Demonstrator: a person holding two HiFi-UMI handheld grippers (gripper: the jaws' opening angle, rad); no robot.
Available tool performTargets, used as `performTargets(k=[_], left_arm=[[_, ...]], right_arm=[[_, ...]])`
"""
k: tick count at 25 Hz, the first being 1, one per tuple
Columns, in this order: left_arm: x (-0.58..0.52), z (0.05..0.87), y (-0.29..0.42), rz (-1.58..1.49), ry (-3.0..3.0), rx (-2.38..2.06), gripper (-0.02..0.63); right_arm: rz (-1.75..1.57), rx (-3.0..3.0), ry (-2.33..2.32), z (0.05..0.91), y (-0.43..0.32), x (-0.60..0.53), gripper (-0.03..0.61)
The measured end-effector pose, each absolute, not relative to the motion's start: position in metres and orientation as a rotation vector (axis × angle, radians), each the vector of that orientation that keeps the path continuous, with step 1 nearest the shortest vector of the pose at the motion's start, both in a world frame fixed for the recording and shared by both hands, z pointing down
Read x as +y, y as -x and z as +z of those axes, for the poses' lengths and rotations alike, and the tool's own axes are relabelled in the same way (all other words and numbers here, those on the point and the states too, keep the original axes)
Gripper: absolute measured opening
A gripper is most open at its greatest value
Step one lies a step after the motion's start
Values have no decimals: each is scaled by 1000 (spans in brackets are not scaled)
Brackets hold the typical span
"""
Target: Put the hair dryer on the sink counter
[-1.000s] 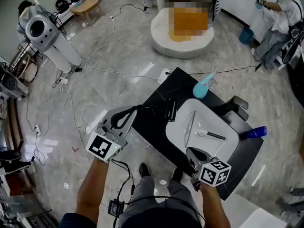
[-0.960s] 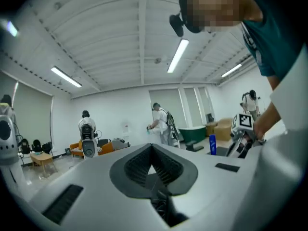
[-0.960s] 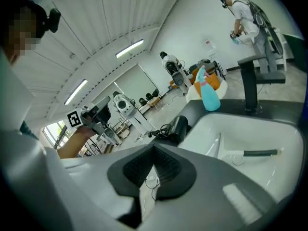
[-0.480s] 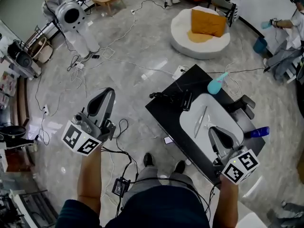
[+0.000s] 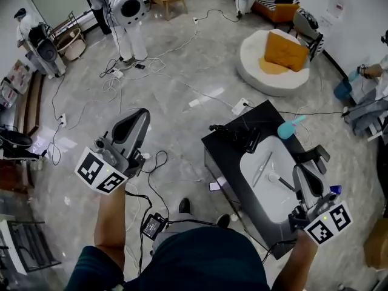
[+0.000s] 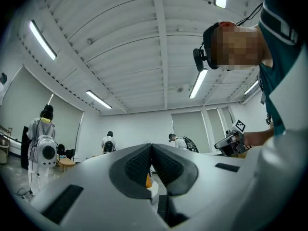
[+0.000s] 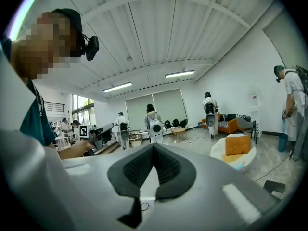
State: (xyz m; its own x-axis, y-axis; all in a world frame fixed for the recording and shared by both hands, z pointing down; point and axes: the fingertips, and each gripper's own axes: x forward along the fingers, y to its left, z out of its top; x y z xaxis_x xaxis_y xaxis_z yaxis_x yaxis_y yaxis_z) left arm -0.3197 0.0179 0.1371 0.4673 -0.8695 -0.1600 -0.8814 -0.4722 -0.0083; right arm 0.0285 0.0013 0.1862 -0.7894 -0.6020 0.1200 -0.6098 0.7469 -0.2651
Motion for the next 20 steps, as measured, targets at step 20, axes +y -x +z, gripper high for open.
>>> performTargets(k=[20], left_arm=[[-1,184,344,-326,2525,1323,6]], right_arm=[[419,-2838,-1095,172,48,-25,8]])
